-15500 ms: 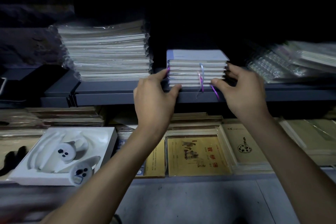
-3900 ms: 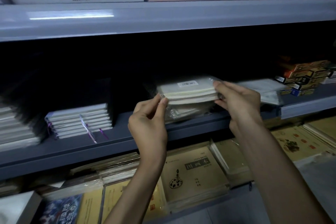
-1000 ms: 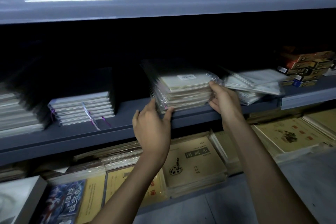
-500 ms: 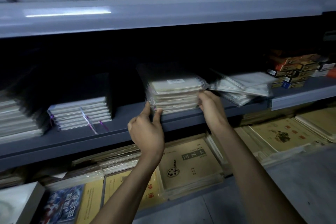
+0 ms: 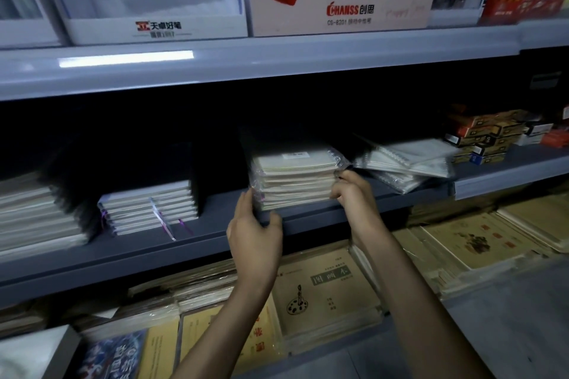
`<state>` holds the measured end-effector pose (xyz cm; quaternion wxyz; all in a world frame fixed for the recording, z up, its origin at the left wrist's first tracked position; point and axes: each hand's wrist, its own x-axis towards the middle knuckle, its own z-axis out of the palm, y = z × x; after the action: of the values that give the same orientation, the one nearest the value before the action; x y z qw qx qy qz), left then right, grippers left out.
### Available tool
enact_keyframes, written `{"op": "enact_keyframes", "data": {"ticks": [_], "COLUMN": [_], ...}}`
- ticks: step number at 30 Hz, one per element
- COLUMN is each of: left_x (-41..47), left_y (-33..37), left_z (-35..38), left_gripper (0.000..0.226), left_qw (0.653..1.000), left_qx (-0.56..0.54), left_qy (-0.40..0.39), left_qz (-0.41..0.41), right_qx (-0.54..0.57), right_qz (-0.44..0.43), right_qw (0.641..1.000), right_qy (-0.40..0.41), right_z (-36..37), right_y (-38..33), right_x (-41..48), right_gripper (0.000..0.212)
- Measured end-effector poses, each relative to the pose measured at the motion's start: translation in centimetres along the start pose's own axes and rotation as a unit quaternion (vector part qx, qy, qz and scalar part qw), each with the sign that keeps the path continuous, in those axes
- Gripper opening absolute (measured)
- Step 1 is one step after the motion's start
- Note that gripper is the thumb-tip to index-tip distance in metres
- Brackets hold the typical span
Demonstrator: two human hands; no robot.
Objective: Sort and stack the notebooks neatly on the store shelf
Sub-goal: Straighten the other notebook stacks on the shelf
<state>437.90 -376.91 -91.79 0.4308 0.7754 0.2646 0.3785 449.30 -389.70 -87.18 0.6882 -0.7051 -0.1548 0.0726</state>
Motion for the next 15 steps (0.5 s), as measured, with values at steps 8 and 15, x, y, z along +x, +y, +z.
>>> {"op": "enact_keyframes", "data": {"ticks": [8, 15], "left_x": [0.8, 1.6], "left_y": [0.5, 0.2], "left_z": [-1.2, -1.3], "left_gripper": [0.056, 0.050], "left_qw": [0.998, 0.995], "left_qx": [-0.051, -0.066], "left_qy": [0.004, 0.043], "left_qz": [-0.043, -0.065], "right_qx": [0.014, 0.013], "right_qz": [-0.037, -0.046], "right_qw": [0.999, 0.999], "right_qy": [-0.005, -0.002], "right_z": [2.3, 3.3], "right_y": [1.9, 3.0], "right_x": [-1.0, 0.0], "right_gripper": [0.039, 0.069]}}
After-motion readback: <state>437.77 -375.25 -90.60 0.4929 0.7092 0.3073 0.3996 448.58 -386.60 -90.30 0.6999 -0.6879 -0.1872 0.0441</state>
